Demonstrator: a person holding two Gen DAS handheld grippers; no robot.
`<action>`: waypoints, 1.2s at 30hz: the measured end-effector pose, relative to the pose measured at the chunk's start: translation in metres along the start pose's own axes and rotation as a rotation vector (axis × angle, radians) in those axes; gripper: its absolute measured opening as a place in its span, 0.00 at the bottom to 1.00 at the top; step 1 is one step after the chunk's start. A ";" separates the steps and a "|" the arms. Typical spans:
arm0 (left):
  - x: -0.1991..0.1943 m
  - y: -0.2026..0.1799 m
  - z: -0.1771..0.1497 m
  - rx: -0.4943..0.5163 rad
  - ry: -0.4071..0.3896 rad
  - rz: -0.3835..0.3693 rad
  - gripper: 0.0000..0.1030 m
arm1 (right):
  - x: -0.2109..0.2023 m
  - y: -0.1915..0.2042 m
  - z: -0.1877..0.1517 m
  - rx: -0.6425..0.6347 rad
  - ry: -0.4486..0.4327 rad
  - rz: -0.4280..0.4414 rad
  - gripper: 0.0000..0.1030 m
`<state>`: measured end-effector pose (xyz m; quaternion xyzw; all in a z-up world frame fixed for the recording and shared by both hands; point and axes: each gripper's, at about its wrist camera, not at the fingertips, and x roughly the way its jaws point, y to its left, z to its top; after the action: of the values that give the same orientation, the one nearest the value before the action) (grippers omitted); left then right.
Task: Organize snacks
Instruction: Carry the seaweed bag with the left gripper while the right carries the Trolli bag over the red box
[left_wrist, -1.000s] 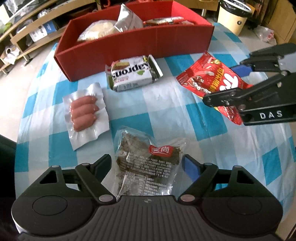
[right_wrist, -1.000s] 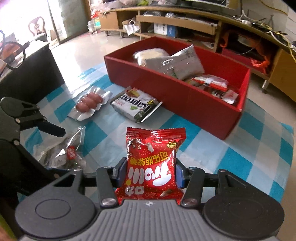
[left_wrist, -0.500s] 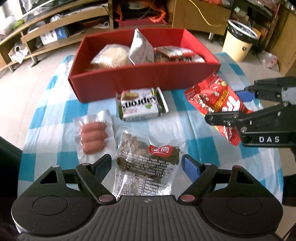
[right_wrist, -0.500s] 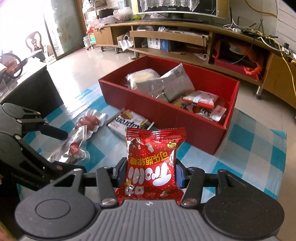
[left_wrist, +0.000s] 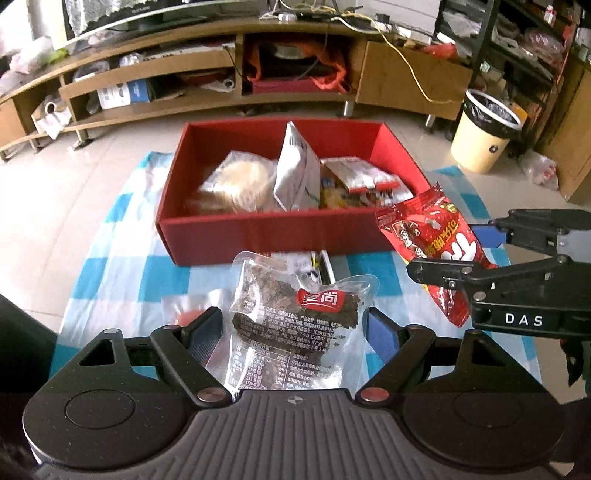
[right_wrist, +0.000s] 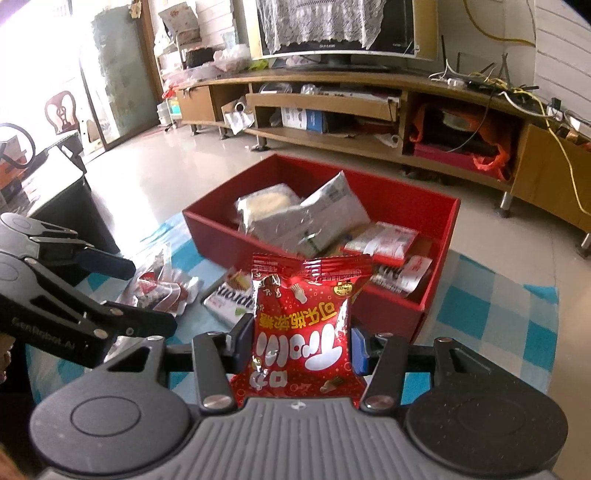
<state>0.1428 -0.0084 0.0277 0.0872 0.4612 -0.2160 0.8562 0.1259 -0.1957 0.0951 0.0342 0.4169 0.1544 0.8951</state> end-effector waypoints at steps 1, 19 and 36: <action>0.000 0.000 0.003 -0.001 -0.006 0.000 0.84 | 0.000 -0.001 0.002 0.003 -0.006 -0.002 0.49; 0.008 -0.002 0.054 -0.028 -0.088 0.041 0.84 | 0.008 -0.017 0.033 0.044 -0.076 -0.038 0.49; 0.030 0.000 0.093 -0.067 -0.114 0.069 0.84 | 0.027 -0.036 0.059 0.099 -0.107 -0.069 0.49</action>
<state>0.2269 -0.0489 0.0551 0.0621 0.4154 -0.1755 0.8904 0.1958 -0.2181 0.1068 0.0724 0.3764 0.1004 0.9182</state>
